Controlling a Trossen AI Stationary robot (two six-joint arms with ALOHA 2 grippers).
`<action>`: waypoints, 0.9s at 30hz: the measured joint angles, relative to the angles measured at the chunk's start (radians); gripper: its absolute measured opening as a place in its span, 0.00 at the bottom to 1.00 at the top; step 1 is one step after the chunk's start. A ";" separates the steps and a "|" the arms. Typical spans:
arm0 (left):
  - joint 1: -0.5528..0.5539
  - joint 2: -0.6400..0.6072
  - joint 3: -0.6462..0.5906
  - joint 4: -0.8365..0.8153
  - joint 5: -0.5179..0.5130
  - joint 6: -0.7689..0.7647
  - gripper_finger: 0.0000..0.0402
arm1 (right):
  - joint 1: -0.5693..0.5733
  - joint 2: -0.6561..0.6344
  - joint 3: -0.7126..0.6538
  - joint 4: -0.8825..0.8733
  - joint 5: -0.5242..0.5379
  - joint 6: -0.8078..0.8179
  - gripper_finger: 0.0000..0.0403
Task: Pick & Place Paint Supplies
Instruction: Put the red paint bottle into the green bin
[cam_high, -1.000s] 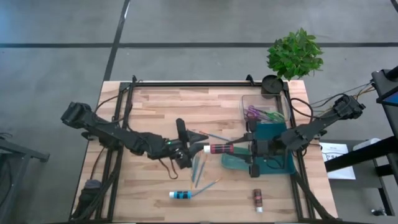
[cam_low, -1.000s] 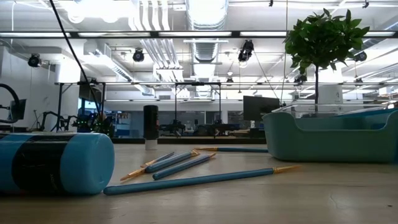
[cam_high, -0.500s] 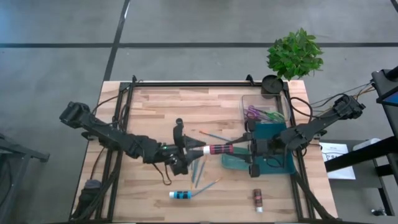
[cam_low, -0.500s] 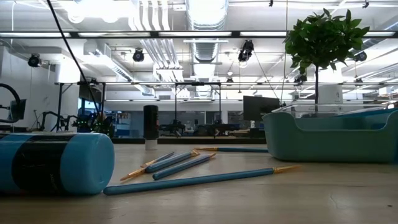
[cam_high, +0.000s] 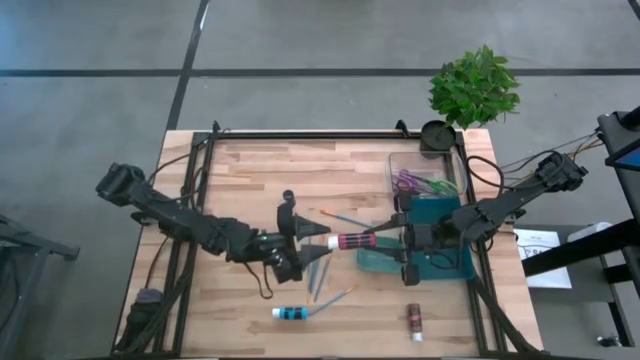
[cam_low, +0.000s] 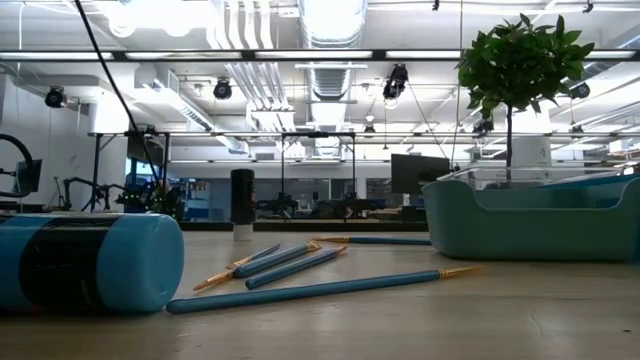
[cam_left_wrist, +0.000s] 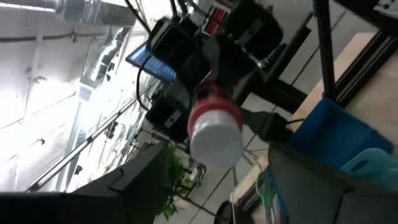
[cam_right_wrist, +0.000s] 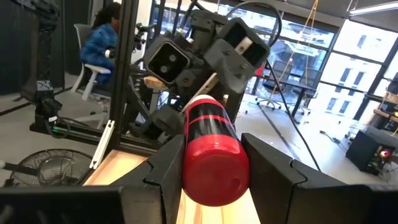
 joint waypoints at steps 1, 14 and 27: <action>0.000 0.000 0.000 0.002 0.000 0.000 0.67 | 0.000 -0.001 0.000 0.000 0.000 0.000 0.36; -0.001 0.000 0.000 0.022 0.076 -0.008 0.53 | 0.000 -0.003 0.000 -0.002 0.001 0.001 0.36; 0.014 0.000 0.000 0.038 0.132 -0.028 0.53 | 0.000 -0.003 0.000 -0.002 0.001 0.001 0.36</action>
